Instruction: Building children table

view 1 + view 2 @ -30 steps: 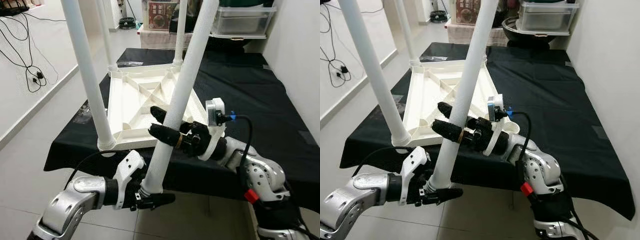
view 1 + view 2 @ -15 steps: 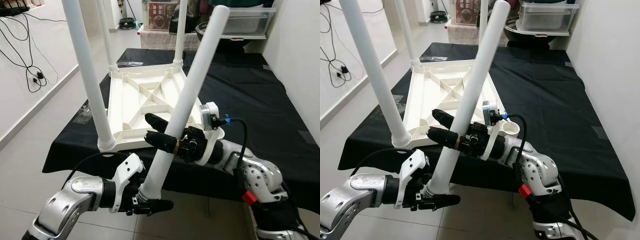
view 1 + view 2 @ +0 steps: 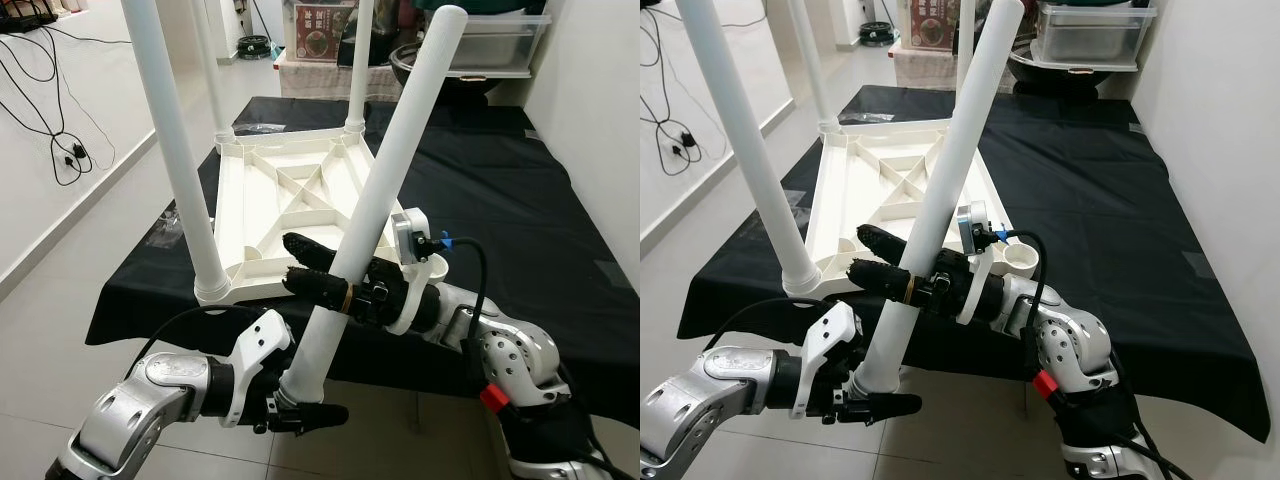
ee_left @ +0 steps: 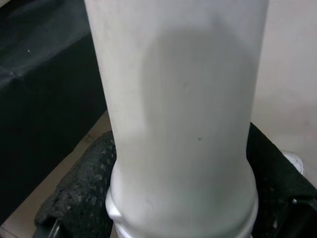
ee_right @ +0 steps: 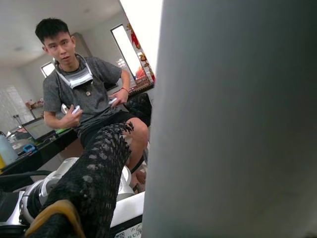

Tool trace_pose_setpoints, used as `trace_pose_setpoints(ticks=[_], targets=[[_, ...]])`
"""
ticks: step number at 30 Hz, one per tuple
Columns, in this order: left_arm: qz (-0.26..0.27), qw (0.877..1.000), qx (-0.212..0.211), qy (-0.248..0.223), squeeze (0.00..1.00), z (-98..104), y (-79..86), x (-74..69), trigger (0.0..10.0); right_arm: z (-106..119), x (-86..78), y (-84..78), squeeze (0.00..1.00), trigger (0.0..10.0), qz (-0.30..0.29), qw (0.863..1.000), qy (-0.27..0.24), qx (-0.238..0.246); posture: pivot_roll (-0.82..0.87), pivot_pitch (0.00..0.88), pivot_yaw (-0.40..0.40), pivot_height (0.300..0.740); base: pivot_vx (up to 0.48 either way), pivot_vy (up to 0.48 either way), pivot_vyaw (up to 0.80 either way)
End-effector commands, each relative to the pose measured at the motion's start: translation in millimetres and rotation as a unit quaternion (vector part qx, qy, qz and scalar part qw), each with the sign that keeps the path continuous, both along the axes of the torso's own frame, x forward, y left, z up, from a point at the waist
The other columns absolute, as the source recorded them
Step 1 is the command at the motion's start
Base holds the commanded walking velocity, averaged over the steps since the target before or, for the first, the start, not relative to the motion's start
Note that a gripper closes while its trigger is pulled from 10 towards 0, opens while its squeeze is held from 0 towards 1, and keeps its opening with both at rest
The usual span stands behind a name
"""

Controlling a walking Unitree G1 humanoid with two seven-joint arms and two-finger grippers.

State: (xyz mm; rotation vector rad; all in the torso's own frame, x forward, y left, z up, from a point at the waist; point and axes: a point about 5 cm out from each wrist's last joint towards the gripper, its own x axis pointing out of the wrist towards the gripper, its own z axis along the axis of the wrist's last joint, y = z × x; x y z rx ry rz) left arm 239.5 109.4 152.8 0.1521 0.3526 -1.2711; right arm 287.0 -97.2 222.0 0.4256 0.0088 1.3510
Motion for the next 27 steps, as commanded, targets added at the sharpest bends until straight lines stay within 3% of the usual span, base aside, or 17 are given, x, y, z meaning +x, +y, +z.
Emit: trace_pose_setpoints(ticks=[1, 2, 3, 4, 17, 20, 21, 27], targets=[[-0.012, 1.0, 0.003, -0.004, 0.0, 0.4, -2.0, -1.1, 10.0, -2.8, -1.5, 3.9, 0.0, 7.8, 0.007, 1.0, 0.011, 0.003, 0.06, 0.091, 0.021, 0.74, 0.0, 0.0, 0.0], [-0.013, 1.0, 0.003, -0.005, 0.0, 0.3, -2.2, -1.2, 10.0, -2.6, -1.5, 4.0, 0.0, 4.7, 0.007, 1.0, 0.012, 0.004, 0.05, 0.093, 0.022, 0.74, 0.0, 0.0, 0.0], [-0.014, 1.0, 0.004, -0.006, 0.0, 0.3, -2.4, -1.3, 10.0, -2.4, -1.5, 4.0, 0.0, 4.7, 0.006, 1.0, 0.012, 0.004, 0.05, 0.093, 0.021, 0.74, 0.0, 0.0, 0.0], [-0.013, 1.0, 0.003, -0.005, 0.0, 0.4, -2.5, -1.2, 10.0, -1.9, -0.4, 3.7, 0.0, 0.0, 0.001, 1.0, 0.014, 0.006, 0.05, 0.095, 0.02, 0.74, 0.0, 0.0, 0.0], [-0.009, 1.0, 0.011, -0.006, 0.0, -1.5, 2.1, -1.6, 10.0, -0.7, -2.6, 3.0, 0.0, 0.0, 0.009, 1.0, 0.018, 0.01, 0.05, 0.094, 0.021, 0.74, 0.0, 0.0, 0.0], [0.007, 0.999, 0.032, 0.002, 0.0, -6.1, 3.5, -0.3, 10.0, -1.0, -2.3, 2.7, 0.0, 0.0, 0.005, 1.0, 0.019, 0.011, 0.06, 0.093, 0.018, 0.74, 0.0, 0.0, 0.0], [0.005, 0.999, 0.038, 0.002, 1.0, -8.2, 3.9, -0.6, 10.0, -0.1, -1.7, 2.8, 0.0, 0.0, 0.005, 1.0, 0.02, 0.014, 0.05, 0.093, 0.019, 0.74, 0.0, 0.0, 0.0], [-0.003, 0.999, 0.038, 0.005, 1.0, -10.2, 5.9, -4.2, 10.0, 2.0, -1.2, 2.6, 0.0, 0.0, 0.004, 1.0, 0.018, 0.016, 0.06, 0.081, 0.019, 0.74, 0.0, 0.0, 0.0]])
